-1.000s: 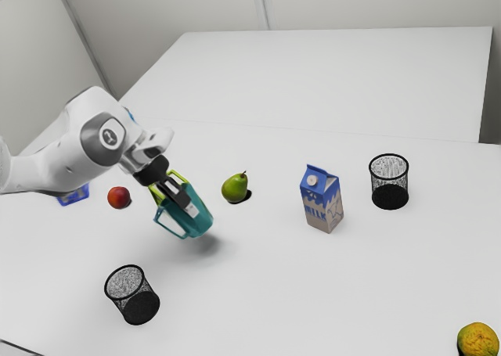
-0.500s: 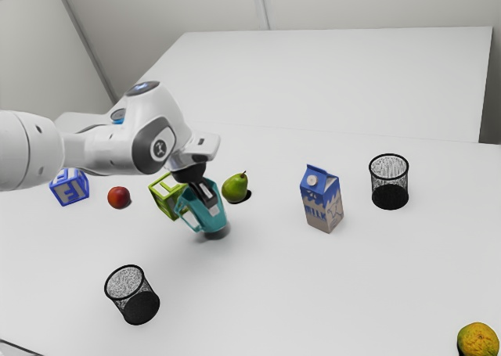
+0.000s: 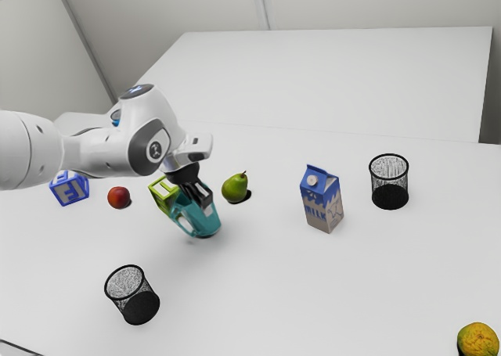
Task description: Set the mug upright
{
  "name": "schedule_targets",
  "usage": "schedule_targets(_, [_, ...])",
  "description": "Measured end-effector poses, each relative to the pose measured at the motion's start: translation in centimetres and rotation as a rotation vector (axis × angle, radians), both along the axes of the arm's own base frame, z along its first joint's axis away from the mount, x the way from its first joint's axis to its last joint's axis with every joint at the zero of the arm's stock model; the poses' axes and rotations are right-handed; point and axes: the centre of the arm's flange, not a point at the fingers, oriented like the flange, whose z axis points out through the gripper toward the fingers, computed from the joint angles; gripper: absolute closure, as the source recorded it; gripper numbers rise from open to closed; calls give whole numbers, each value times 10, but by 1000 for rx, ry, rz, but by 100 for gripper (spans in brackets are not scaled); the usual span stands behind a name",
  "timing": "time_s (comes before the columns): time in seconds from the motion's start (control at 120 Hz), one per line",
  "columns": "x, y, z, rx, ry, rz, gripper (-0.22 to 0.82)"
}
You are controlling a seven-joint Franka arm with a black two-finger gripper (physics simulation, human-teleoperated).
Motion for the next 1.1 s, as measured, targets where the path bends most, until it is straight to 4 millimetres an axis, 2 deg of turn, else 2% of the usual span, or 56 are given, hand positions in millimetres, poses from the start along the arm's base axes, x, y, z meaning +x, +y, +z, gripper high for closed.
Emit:
schedule_targets(0.333, [0, 2, 7, -9, -12, 28, 36])
schedule_targets(0.675, [-7, -15, 68, -55, -102, 4, 17])
schedule_targets(0.808, [16, -23, 99, -47, -124, -10, 9])
schedule_targets(0.992, [68, -33, 149, 33, -92, -24, 4])
schedule_targets(1.05, [79, -29, 165, 51, -71, -6, 3])
schedule_targets(1.1, [83, -22, 170, 62, -43, 17, 2])
